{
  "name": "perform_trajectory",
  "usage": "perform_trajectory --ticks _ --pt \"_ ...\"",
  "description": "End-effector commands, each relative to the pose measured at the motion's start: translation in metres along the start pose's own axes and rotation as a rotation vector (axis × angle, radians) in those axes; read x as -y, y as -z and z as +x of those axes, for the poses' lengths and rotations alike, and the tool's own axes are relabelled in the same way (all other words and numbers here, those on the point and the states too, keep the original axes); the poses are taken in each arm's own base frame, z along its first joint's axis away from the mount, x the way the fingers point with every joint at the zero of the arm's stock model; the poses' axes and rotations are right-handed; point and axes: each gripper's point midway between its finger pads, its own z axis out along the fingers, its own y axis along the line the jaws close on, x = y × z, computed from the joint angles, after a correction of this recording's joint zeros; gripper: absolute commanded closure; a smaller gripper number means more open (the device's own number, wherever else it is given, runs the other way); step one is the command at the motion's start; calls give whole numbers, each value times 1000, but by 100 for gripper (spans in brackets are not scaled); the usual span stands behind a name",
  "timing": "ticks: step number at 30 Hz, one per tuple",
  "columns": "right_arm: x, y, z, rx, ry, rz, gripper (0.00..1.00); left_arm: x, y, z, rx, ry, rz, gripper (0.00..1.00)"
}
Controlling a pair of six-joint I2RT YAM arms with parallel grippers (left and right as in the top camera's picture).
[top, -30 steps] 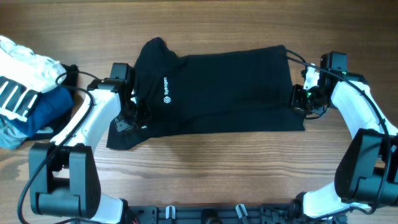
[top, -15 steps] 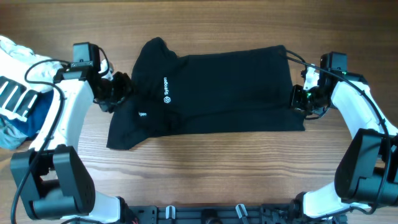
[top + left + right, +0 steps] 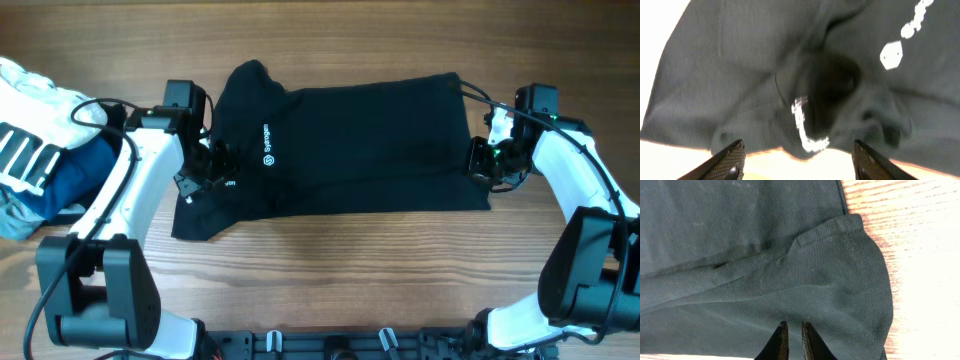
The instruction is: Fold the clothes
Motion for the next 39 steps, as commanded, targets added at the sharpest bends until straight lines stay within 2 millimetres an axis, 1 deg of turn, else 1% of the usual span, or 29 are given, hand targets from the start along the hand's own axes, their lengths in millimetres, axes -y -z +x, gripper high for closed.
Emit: perform_trajectory --ticks 1,3,6,7,8,9,10,11,12,14,15,16,17,18,19,20,21,23,24,26,28,29,30,32,33,34,35,37,39 --pt "0 0 4 -5 14 9 89 -12 -24 9 -13 25 -41 35" --pt "0 0 4 -4 13 9 90 0 -31 12 -29 10 39 38" --pt "0 0 4 -4 14 9 89 7 -34 9 -14 -39 81 41" --pt "0 0 4 -5 14 9 89 9 -36 10 -19 -56 96 48" --pt "1 0 4 -5 13 13 89 10 -37 13 -28 -56 103 52" --pt "2 0 4 -4 14 20 89 11 -37 14 -35 -56 112 59" --pt "2 0 4 -4 14 20 89 12 -37 15 -37 -56 117 69" --pt "2 0 4 -3 13 20 89 16 -36 15 -43 -59 142 84" --pt "2 0 4 -3 14 20 89 26 -34 18 -62 -77 203 96" --pt "2 0 4 -4 13 21 89 55 -17 21 -115 -103 382 96" --pt "3 0 4 -3 13 25 89 69 -1 16 -130 -99 491 96" --pt "4 0 4 -3 13 27 89 79 14 6 -116 -95 575 96" --pt "4 0 4 -2 14 27 89 82 26 -11 -75 -82 631 96" --pt "3 0 4 -3 14 27 89 76 36 -38 0 -32 651 96" --pt "4 0 4 -2 14 27 88 61 37 -63 75 50 624 95" --pt "4 0 4 -2 14 27 89 36 33 -86 141 185 545 72" --pt "3 0 4 -3 14 27 89 28 32 -90 156 214 527 61" --pt "4 0 4 -3 14 27 89 25 30 -87 140 225 519 36" --pt "4 0 4 -2 14 27 89 25 28 -82 120 228 510 30" --pt "4 0 4 -2 14 27 89 27 22 -64 56 207 478 27" --pt "4 0 4 -3 14 27 89 27 16 -42 -13 170 433 27" --pt "4 0 4 -3 17 29 89 22 11 -31 -37 150 379 28" --pt "7 0 4 -3 16 45 89 15 7 -25 -45 147 318 28" --pt "20 1 3 3 -21 120 89 -15 -5 -17 -23 145 115 29" --pt "26 2 3 7 -37 156 89 -24 -10 -15 -12 141 53 29" --pt "31 3 2 12 -48 185 85 -29 -13 -13 -10 138 28 29" --pt "38 4 1 21 -82 226 76 -31 -20 -11 -9 138 25 30" --pt "45 5 2 29 -135 267 75 -35 -34 -8 1 136 27 31" --pt "40 -1 6 -1 -132 235 70 -40 -48 -1 -1 136 26 31"
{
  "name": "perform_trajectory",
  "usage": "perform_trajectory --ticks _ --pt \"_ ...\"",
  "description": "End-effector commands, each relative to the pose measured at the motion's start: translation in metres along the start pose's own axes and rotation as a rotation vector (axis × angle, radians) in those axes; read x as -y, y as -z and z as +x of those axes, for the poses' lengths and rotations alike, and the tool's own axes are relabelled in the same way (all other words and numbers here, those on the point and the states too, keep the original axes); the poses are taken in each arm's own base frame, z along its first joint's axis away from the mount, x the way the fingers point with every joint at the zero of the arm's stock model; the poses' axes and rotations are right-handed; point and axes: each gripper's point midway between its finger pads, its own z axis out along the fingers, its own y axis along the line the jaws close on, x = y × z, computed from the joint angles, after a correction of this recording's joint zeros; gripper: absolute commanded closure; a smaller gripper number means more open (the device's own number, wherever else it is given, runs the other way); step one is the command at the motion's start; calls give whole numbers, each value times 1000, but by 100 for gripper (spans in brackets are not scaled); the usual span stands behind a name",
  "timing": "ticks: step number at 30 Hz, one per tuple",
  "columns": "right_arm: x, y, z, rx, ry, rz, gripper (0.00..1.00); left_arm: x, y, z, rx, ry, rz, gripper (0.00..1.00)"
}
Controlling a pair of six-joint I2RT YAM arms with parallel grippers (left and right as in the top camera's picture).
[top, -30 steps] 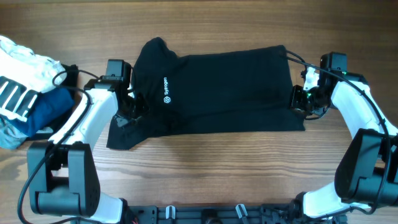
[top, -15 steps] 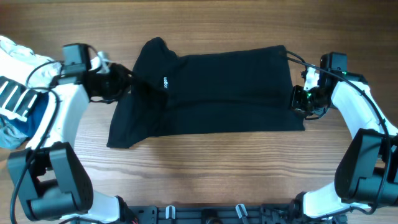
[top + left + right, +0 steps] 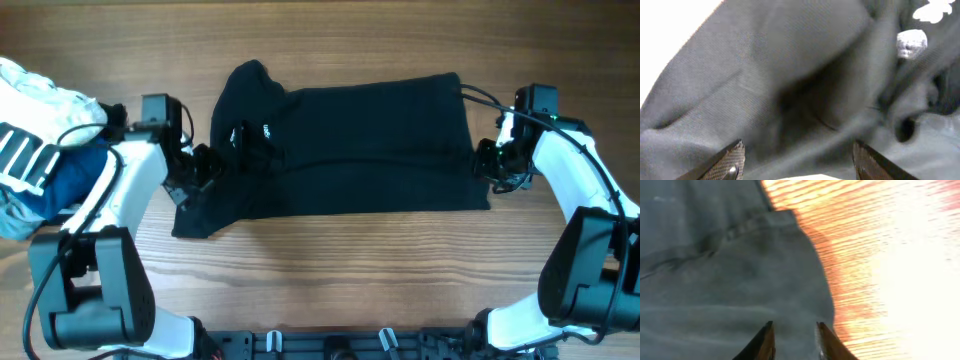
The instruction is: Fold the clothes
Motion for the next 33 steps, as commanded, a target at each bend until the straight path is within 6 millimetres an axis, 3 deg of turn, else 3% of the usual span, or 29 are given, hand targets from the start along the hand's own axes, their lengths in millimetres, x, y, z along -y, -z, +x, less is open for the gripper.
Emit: perform_trajectory --ticks 1,4,7,8,10,12,14,18,22,25,27,28,29,30,31,32,33 --pt "5 -10 11 -45 -36 33 69 -27 -25 13 -6 -11 -80 31" --pt "-4 -24 24 -95 -6 -29 66 -41 -37 28 -42 -3 -103 32" --pt "-9 -34 35 -124 3 -64 66 -52 -44 42 -76 1 -125 39" --pt "-7 -37 38 -129 2 -54 68 -55 -46 45 -81 2 -129 42" --pt "-4 -41 43 -137 1 -41 80 -58 -47 49 -95 6 -141 50" --pt "10 -45 52 -149 -29 35 96 -70 -44 55 -110 10 -202 57" --pt "25 -44 60 -171 -78 123 96 -87 -40 61 -127 13 -287 64" --pt "49 -36 78 -227 -159 274 96 -94 -34 76 -203 52 -293 73" --pt "60 -25 88 -243 -231 347 96 -99 -27 81 -231 84 -289 72" --pt "56 -16 87 -221 -256 325 96 -92 -20 75 -202 63 -250 58" --pt "47 -9 79 -172 -259 267 96 -83 -9 63 -155 31 -219 54" --pt "41 -2 72 -135 -237 225 90 -72 4 51 -103 14 -188 51" --pt "35 3 66 -99 -216 188 75 -61 16 38 -48 -18 -155 45" --pt "28 11 58 -53 -185 139 63 -53 26 28 -4 -35 -130 31" --pt "20 21 47 13 -148 91 24 -40 42 13 68 -65 -90 0" --pt "13 29 37 70 -121 45 6 -29 54 0 126 -78 -58 0" --pt "3 38 28 124 -77 -10 4 -16 63 -12 179 -92 -12 0"
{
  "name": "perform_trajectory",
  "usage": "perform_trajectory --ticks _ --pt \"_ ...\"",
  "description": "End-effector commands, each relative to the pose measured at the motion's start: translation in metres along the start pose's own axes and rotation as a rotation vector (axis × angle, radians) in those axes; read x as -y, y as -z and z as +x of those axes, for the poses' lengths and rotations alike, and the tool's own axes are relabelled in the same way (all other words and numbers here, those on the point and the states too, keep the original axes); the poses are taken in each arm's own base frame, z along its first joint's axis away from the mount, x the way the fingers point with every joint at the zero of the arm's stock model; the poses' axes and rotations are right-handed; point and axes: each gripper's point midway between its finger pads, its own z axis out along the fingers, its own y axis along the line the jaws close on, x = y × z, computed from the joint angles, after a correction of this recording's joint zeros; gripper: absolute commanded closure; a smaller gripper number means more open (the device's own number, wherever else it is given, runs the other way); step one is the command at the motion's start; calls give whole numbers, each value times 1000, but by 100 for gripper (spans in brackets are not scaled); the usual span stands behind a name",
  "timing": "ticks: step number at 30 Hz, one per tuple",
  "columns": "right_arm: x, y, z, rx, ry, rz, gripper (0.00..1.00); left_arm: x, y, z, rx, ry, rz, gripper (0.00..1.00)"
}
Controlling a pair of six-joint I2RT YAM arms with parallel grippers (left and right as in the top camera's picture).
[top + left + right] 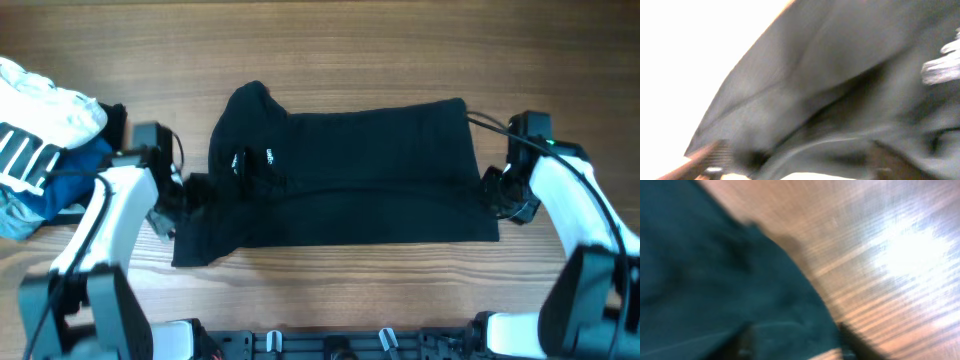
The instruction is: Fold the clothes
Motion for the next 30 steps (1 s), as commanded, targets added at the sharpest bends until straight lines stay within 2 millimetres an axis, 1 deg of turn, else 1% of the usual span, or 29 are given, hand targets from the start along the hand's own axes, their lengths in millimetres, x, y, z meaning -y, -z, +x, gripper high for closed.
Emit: perform_trajectory --ticks 1,2,4,6,7,8,11,14,17,18,20,21,24,26,27,28,29,30 --pt "-33 38 -20 157 136 -213 3 45 52 -55 250 -81 181 0" --pt "-40 44 -23 183 156 -252 4 56 57 -63 283 -96 226 0" --pt "-54 57 -24 214 190 -341 5 94 67 -94 411 -180 363 0" --pt "-55 57 -23 206 191 -348 5 112 65 -110 472 -235 396 0" --pt "-54 56 -21 201 191 -347 6 118 62 -115 485 -250 403 0" --pt "-54 56 -20 193 190 -345 6 128 54 -123 505 -292 411 0" --pt "-52 54 -15 172 188 -339 7 147 29 -142 499 -354 403 0" --pt "-51 54 -12 161 187 -337 7 167 4 -157 465 -424 387 0" --pt "-51 53 -10 151 186 -334 8 180 -13 -176 456 -425 384 0" --pt "-50 53 -9 148 185 -334 8 184 -18 -183 460 -426 387 2" --pt "-51 53 -9 145 186 -341 9 186 -27 -187 462 -426 388 11" --pt "-53 54 -8 141 187 -353 10 186 -36 -188 453 -422 388 14" --pt "-55 54 -7 139 188 -365 11 186 -54 -184 423 -425 378 16" --pt "-55 54 -7 139 188 -365 11 190 -66 -176 396 -438 372 18" --pt "-55 54 -7 139 188 -365 11 192 -68 -173 389 -444 371 24" --pt "-55 54 -7 139 188 -365 11 195 -69 -169 383 -452 371 27" --pt "-55 54 -7 139 188 -365 12 197 -69 -167 378 -458 371 35" --pt "-55 55 -8 140 189 -365 14 198 -70 -166 376 -461 371 39"
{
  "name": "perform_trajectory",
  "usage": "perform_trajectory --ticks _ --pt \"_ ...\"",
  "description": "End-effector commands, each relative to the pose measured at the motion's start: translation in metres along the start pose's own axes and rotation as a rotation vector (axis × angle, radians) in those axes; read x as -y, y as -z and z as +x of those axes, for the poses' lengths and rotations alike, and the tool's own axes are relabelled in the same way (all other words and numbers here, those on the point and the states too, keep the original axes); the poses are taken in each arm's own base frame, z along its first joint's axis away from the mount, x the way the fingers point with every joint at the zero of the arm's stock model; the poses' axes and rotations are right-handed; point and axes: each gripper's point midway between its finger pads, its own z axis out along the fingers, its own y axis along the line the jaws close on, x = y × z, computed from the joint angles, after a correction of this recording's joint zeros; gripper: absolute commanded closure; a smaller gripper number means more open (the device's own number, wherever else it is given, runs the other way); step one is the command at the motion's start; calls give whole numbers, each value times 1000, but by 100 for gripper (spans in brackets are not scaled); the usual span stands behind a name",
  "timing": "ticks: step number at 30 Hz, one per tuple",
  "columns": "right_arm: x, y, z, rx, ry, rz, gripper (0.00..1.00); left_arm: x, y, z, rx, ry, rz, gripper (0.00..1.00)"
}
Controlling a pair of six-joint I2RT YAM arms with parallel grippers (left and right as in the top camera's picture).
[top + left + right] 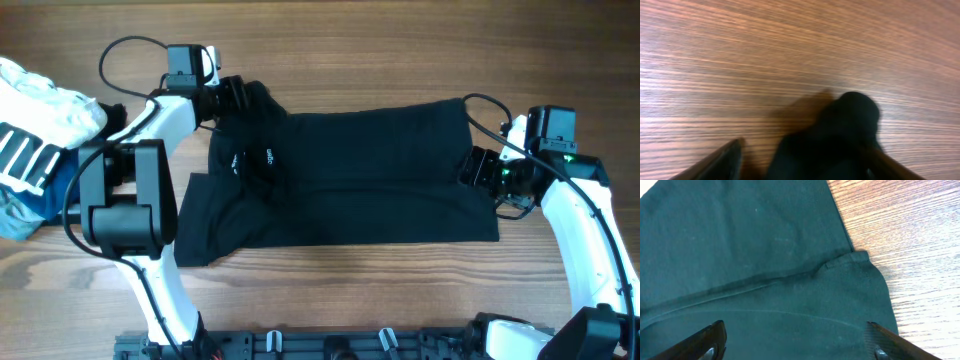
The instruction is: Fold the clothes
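A black T-shirt (350, 170) lies spread across the wooden table, with small white print (268, 155) near its left end. My left gripper (232, 95) is at the shirt's far left corner. In the left wrist view this gripper (802, 152) is open, with a dark lump of cloth (847, 117) between the fingers. My right gripper (476, 168) is at the shirt's right edge. The right wrist view shows it (795, 335) wide open just over the hem fold (840, 262), holding nothing.
A pile of other clothes (35, 140), white striped and blue, sits at the table's left edge. Bare wood (350, 290) runs along the near side of the shirt. Cables trail from both arms.
My left gripper has gone from the shirt's near-left edge to its far left corner. The right gripper has shifted a little farther up the right edge, and its jaws now show sharply, wide apart.
At first my left gripper was open over the printed left part and the right was shut at the right hem. The left then stood at the left edge with the print bunched. Later the shirt's near edge lay closer to me. Now both grippers are open at its ends.
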Motion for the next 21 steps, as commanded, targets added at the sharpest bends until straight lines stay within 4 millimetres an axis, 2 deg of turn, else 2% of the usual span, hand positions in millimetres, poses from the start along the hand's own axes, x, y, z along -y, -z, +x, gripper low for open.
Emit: perform_trajectory --ticks 1,2,4,7,10,13,19,21 --pt "-4 3 -3 15 19 -24 16 9 -13 17 -52 -18 16 55" --pt "-5 3 -4 20 20 -25 19 8 -13 18 -57 -15 14 77" --pt "-5 3 -8 33 24 -27 25 4 -12 20 -67 -6 7 96" --pt "-3 -1 -13 45 29 -14 31 -5 -3 18 -74 56 -6 96" --pt "-1 -8 -26 53 56 -1 30 -3 13 8 -58 83 20 96" --pt "-1 -23 -59 50 92 20 26 1 29 6 -67 91 25 96" --pt "-5 -77 -129 33 104 30 27 -3 33 28 -152 117 -1 96" --pt "-8 -95 -143 23 97 28 27 -4 33 30 -161 120 -4 96"
